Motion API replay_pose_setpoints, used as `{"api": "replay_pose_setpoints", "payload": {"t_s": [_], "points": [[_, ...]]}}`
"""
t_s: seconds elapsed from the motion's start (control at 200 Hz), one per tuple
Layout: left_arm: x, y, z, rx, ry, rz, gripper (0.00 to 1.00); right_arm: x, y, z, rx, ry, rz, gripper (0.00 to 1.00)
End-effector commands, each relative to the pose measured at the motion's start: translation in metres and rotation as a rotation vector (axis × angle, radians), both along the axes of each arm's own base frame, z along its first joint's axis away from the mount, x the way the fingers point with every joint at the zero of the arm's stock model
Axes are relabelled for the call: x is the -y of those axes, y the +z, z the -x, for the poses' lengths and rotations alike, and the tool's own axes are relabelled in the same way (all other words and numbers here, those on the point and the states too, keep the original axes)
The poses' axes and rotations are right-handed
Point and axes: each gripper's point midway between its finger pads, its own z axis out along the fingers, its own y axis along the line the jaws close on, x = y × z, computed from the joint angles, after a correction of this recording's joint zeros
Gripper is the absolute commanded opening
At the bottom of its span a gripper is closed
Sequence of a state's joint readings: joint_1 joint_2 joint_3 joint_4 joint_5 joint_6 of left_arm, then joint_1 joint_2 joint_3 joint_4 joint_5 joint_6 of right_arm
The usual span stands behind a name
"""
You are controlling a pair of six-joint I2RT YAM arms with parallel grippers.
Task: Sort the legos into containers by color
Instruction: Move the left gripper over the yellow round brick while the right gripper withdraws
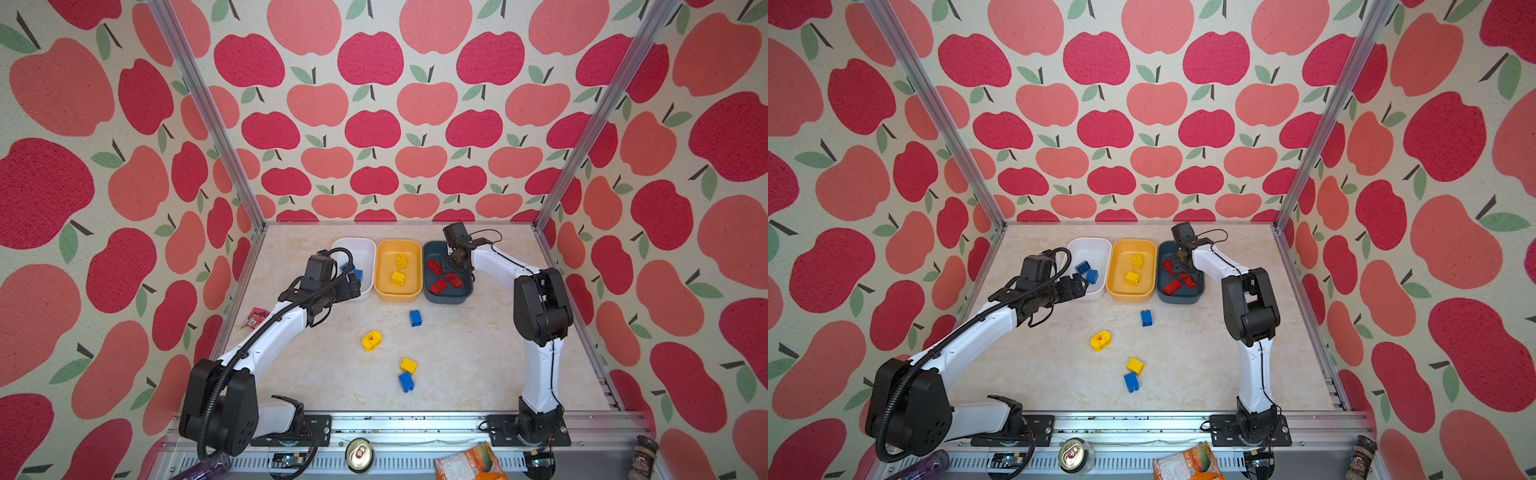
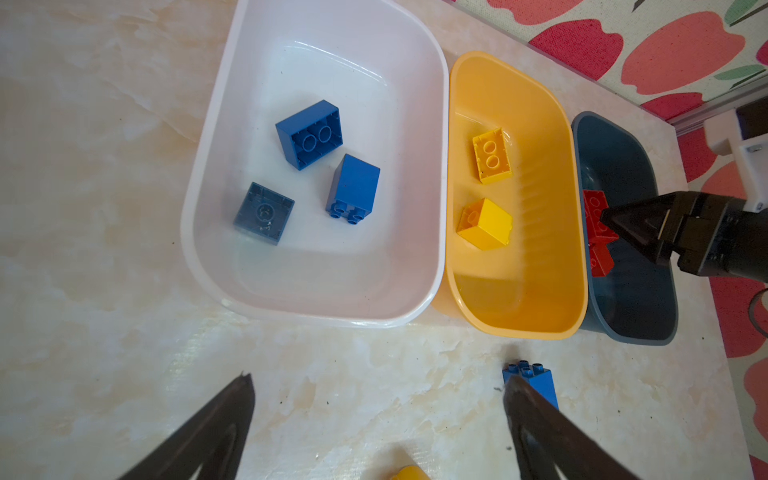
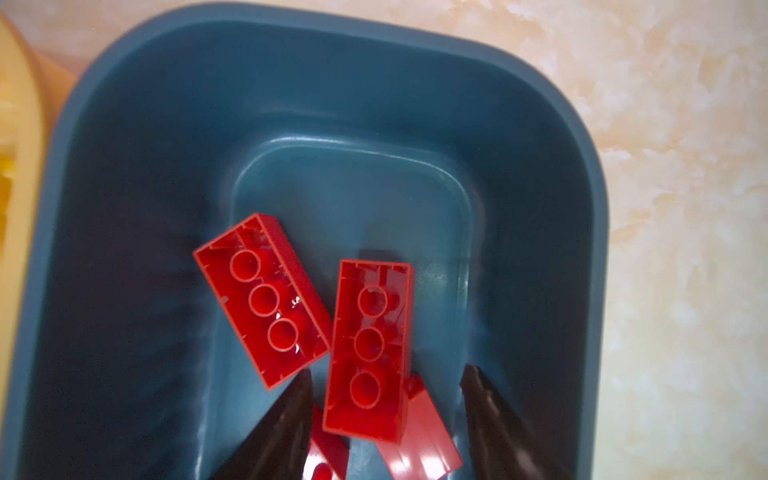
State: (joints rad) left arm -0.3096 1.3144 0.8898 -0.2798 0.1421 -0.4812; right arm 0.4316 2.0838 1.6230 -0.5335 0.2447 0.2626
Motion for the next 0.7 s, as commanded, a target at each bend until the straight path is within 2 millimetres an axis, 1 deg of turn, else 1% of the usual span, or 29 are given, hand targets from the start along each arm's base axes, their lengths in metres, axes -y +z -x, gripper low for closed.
{"api": "replay_pose_setpoints", "payload": {"t_s": [0.0, 0.165, 0.4, 0.565, 0.695], "points": [[-0.002, -0.001, 0.006, -0.007, 0.009, -0.014, 0.96, -0.001, 0.003, -0.001, -0.014, 0.008, -0.009, 0.68], [0.001, -0.002, 0.010, -0.011, -0.008, -0.035, 0.97, -0.001, 0.009, 0.001, -0.013, 0.006, -0.019, 0.73], [0.009, -0.007, 0.022, -0.031, -0.076, -0.081, 0.97, 0.000, 0.027, 0.011, 0.006, 0.003, -0.050, 0.73], [0.017, -0.012, 0.035, -0.056, -0.154, -0.133, 0.96, 0.000, 0.044, 0.025, 0.010, 0.010, -0.090, 0.73], [0.025, -0.017, 0.047, -0.076, -0.220, -0.172, 0.95, -0.003, 0.059, 0.044, 0.000, 0.029, -0.129, 0.74]]}}
